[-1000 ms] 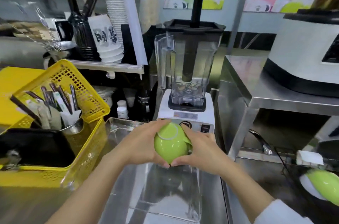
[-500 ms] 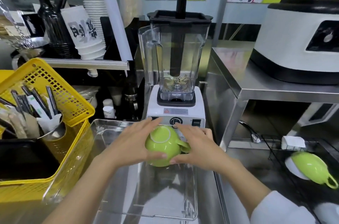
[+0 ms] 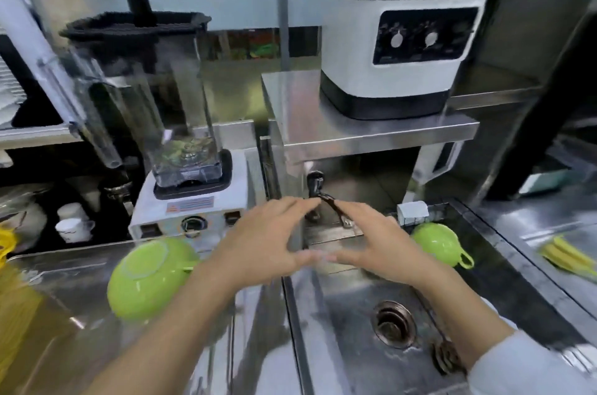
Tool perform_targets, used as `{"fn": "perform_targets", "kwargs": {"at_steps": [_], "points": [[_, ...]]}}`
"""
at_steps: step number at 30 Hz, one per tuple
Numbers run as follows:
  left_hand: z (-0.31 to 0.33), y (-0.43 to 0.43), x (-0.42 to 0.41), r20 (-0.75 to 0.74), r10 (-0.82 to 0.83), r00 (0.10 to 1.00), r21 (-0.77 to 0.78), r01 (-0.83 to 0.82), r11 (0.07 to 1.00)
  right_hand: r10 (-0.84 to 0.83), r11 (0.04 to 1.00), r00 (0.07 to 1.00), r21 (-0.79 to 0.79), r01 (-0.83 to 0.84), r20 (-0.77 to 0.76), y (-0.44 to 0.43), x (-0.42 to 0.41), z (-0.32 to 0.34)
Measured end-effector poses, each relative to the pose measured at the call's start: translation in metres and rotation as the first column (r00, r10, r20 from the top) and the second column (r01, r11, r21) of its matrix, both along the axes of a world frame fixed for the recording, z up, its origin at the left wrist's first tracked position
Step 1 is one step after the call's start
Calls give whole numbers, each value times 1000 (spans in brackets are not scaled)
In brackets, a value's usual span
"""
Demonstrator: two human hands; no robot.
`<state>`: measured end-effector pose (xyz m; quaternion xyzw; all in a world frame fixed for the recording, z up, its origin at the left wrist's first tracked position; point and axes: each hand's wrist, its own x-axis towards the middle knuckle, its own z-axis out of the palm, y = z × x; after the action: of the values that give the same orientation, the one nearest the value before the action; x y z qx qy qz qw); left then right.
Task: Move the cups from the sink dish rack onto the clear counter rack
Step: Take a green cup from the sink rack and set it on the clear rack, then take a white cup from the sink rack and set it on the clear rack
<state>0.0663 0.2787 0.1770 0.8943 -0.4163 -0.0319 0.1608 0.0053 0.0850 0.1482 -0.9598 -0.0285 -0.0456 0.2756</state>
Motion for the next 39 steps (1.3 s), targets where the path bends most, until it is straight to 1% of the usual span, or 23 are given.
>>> {"fn": "perform_targets", "kwargs": {"at_steps": [2, 5, 10, 12, 15, 18, 21, 25, 28, 31, 35, 39], "points": [[-5, -40, -4, -4, -66, 998, 16, 66, 998, -56, 998, 998, -5, 56, -18, -33, -13, -6], [-17, -98, -13, -27, -153, 988, -6, 153, 988, -158, 987, 983, 0, 158, -93, -79, -32, -17], [-54, -179, -21, -125, -235, 964, 40, 241, 970, -260, 964, 949, 1, 264, -179, -145, -66, -50], [-73, -206, -25, -166, -258, 952, 65, 272, 960, -290, 957, 930, -34, 290, -227, -165, -79, -64], [-104, -238, -34, -223, -299, 928, 123, 331, 935, -302, 953, 898, -88, 289, -320, -188, -95, -85], [-138, -260, -44, -247, -307, 919, 235, 365, 901, -303, 952, 860, -160, 260, -411, -202, -104, -106], [-161, -271, -60, -238, -285, 928, 361, 357, 862, -295, 949, 826, -246, 196, -480, -208, -109, -124], [-177, -277, -78, -236, -244, 940, 456, 329, 827, -280, 949, 795, -282, 144, -538, -206, -110, -139], [-183, -282, -83, -251, -184, 950, 424, 279, 862, -285, 953, 783, -248, 172, -553, -205, -108, -145], [-183, -283, -86, -254, -147, 956, 400, 243, 884, -300, 952, 799, -215, 218, -521, -205, -108, -146], [-176, -277, -91, -202, -172, 964, 375, 238, 896, -309, 951, 808, -193, 243, -503, -204, -112, -147], [-168, -265, -91, -214, -185, 959, 279, 242, 929, -305, 952, 827, -173, 252, -472, -202, -113, -137]]}}
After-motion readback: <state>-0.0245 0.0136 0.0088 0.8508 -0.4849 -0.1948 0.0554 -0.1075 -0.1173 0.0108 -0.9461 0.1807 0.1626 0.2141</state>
